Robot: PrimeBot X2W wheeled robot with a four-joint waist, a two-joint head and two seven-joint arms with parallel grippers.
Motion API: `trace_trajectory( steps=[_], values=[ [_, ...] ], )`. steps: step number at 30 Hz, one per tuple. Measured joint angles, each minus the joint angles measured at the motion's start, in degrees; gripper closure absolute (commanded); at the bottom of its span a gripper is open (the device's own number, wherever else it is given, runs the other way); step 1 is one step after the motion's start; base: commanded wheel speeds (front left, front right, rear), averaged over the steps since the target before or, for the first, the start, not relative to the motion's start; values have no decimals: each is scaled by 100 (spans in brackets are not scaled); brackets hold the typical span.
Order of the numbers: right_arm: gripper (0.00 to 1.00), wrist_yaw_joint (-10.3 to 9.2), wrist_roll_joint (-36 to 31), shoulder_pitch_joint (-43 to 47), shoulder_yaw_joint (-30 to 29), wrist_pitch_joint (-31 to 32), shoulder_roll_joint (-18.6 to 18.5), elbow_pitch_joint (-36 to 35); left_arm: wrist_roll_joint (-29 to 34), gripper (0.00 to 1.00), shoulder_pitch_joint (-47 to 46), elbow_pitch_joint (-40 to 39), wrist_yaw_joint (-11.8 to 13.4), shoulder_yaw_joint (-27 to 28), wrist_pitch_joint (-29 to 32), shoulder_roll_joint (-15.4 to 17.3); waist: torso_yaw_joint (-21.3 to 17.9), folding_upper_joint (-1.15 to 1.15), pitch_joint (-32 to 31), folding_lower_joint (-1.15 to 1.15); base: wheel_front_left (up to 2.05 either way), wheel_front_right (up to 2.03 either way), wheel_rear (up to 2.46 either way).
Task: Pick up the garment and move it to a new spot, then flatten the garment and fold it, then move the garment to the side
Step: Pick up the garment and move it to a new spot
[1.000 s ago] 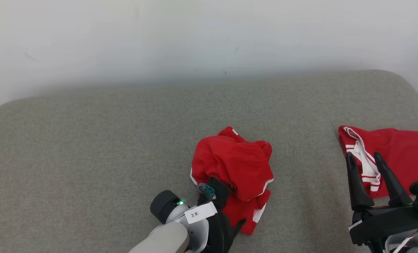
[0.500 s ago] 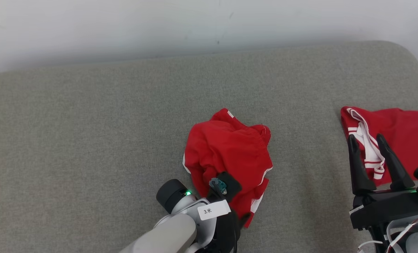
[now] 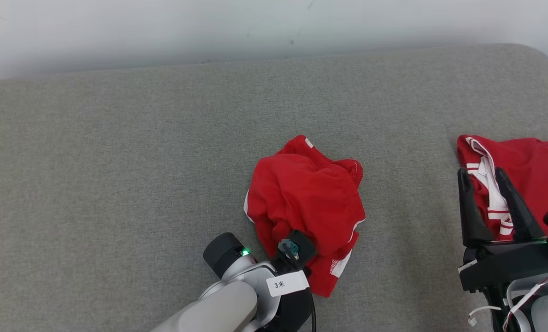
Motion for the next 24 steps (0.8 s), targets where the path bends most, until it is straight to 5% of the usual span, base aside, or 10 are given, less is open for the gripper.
trace_trajectory(
  steps=[17,24],
  values=[
    [0,-18,45,19,-75,-96,-14,188,63,100,-145,324,51,53,-304,56,290,0,-220,-1,0,0,0],
    [0,-26,89,180,-168,-170,-15,205,100,100,-375,74,450,465,-602,754,410,0,-377,-1,0,0,0]
  ],
)
